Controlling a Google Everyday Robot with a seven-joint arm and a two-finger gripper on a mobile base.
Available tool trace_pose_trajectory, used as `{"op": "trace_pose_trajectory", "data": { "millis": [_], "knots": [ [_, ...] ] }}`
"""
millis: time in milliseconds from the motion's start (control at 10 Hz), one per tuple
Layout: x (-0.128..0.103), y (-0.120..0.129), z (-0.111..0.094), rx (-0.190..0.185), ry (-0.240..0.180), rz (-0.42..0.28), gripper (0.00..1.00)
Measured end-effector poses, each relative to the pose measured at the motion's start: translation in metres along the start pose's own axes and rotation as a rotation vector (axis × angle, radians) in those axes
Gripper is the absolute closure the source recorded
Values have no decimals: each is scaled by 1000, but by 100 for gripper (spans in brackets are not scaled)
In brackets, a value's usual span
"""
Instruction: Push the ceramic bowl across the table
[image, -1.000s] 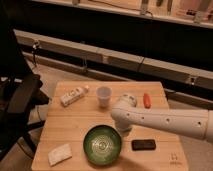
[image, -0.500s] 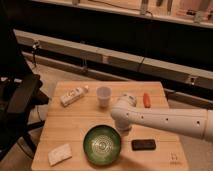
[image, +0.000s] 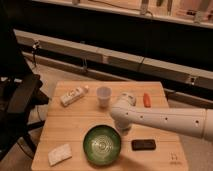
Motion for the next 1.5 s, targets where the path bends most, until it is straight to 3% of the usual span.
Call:
{"op": "trace_pose_trajectory", "data": {
  "millis": [300, 500, 700, 1500],
  "knots": [
    [-13, 15, 8, -43, -17, -81, 100],
    [-24, 18, 10, -76, -16, -99, 100],
    [-32, 21, 10, -84, -20, -105, 100],
    [-82, 30, -8, -48, -42, -214, 100]
  ]
}}
